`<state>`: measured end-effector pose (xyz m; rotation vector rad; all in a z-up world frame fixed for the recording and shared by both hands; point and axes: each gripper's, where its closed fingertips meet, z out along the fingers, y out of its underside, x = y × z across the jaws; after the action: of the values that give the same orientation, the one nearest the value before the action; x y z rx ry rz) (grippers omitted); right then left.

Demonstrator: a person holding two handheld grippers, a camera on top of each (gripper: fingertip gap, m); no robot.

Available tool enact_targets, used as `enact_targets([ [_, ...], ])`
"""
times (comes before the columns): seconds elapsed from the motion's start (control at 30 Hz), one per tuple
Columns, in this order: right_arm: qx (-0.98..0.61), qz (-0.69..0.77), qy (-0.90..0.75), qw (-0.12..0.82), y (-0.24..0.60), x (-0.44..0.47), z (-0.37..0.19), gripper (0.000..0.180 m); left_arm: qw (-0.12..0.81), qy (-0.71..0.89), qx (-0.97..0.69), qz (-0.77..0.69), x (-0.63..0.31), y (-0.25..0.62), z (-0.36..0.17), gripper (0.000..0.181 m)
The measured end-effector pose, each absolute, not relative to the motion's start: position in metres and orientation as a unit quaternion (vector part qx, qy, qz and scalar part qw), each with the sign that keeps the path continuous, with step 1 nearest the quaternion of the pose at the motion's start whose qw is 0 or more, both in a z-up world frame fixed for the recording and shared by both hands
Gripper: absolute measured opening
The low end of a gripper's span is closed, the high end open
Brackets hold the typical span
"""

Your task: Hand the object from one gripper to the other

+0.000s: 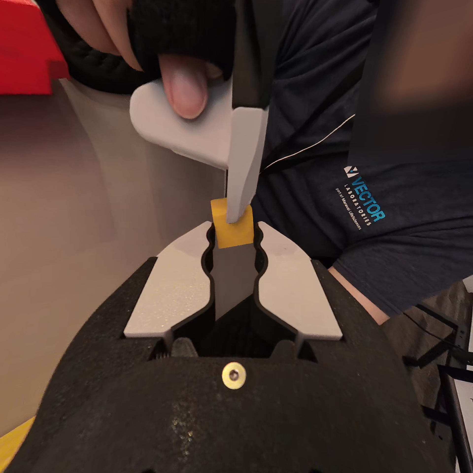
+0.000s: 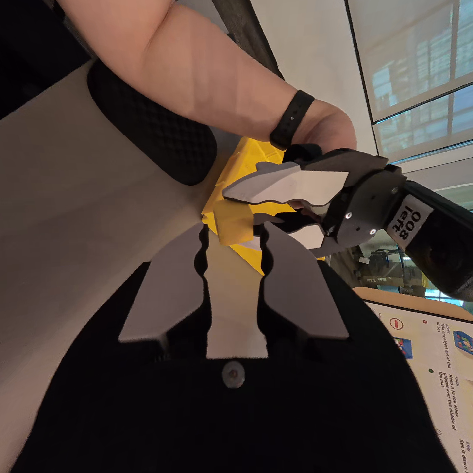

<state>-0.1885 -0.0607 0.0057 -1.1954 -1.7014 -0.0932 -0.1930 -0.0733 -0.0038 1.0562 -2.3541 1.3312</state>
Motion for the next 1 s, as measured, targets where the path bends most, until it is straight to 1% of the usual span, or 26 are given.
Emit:
enact_targets([
  [0.13, -0.492, -0.041, -0.707, 0.506, -0.060, -0.189, 0.004, 0.029, 0.125, -0.804, 0.359, 0.457, -0.193, -0.075, -0.004, 0.028],
  [0.43, -0.500, -0.036, -0.700, 0.509, -0.061, -0.183, 0.012, 0.028, 0.102, -0.790, 0.368, 0.480, -0.196, -0.062, 0.006, 0.027],
  [0.57, -0.546, -0.082, -0.671, 0.496, -0.049, -0.135, 0.028, 0.028, 0.014, -0.770, 0.408, 0.491, -0.196, -0.033, 0.021, 0.025],
  [0.67, -0.643, -0.147, -0.578, 0.480, -0.030, -0.047, 0.051, 0.028, -0.113, -0.741, 0.432, 0.502, -0.193, -0.003, 0.048, 0.024],
  [0.77, -0.783, -0.116, -0.462, 0.400, -0.037, 0.053, 0.029, 0.028, -0.247, -0.701, 0.440, 0.504, -0.194, 0.025, 0.079, 0.019],
  [0.87, -0.881, -0.118, -0.366, 0.277, -0.054, 0.137, -0.022, 0.028, -0.351, -0.669, 0.429, 0.495, -0.196, 0.038, 0.102, 0.023],
  [0.93, -0.922, -0.124, -0.319, 0.180, -0.068, 0.176, -0.059, 0.028, -0.407, -0.647, 0.413, 0.495, -0.195, 0.041, 0.115, 0.023],
  [1.0, -0.947, -0.130, -0.275, 0.105, -0.076, 0.202, -0.086, 0.028, -0.434, -0.633, 0.393, 0.507, -0.194, 0.038, 0.127, 0.023],
])
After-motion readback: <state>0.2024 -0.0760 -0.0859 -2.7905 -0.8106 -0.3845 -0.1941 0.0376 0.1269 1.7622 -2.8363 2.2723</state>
